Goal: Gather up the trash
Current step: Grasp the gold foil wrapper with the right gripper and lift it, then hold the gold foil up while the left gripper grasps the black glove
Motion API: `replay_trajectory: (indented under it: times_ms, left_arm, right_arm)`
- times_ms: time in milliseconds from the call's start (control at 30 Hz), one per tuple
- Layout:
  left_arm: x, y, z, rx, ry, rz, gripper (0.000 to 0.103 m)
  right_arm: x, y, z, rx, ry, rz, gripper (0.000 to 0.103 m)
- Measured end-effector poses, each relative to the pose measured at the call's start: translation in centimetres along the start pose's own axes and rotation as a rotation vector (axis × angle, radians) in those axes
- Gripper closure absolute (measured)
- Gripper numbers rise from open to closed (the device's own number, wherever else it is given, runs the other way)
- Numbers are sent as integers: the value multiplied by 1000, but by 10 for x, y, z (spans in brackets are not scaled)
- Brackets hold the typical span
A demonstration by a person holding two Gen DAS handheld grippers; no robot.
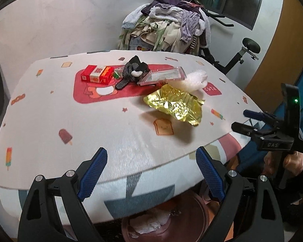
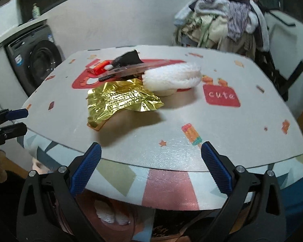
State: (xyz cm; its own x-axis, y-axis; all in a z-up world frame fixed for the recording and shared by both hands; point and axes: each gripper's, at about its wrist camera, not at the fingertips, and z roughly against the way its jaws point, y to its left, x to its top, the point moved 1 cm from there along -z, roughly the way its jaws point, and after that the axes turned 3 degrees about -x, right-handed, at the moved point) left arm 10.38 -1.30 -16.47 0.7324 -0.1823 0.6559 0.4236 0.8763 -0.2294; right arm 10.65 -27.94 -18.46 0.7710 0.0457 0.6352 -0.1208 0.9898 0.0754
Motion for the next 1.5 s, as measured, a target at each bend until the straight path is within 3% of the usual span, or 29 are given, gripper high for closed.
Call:
replay_trajectory:
  times_ms: [267, 367, 533, 567, 600, 700, 767, 800, 1167, 1500]
  left_arm:
    - [17, 18, -11, 18, 1, 7, 16]
    - [20, 29, -12, 25, 3, 26, 16]
    - [23, 43, -10, 33, -2, 54, 16]
    - [24, 45, -10, 34, -4, 58, 16]
    - [24, 47, -9, 36, -6, 61, 16]
    - [24, 51, -6, 38, -11, 69, 16]
    - [23, 52, -3, 39, -14, 75, 16]
    - [23, 53, -2, 39, -15, 76, 16]
    - [21, 47, 3, 30, -22, 70, 16]
    - [48, 33, -14, 19, -15, 30, 16]
  right_arm:
    - [26, -1, -51, 230, 72, -302, 6]
    - [34, -1, -71, 266, 98, -419, 6]
    - [44, -2, -101, 266, 131, -582, 20]
    - [46, 0, -104, 270, 130, -591, 30]
    - [46, 2, -105, 263, 137, -585, 43]
    - [44, 6, -104, 262, 167, -578, 69]
    - [42, 7, -98, 277, 165, -576, 73]
    - [40, 8, -93, 285, 159, -566, 79]
    - [12, -6, -36, 318, 174, -516, 85]
    - [39, -38, 32, 182, -63, -347, 85]
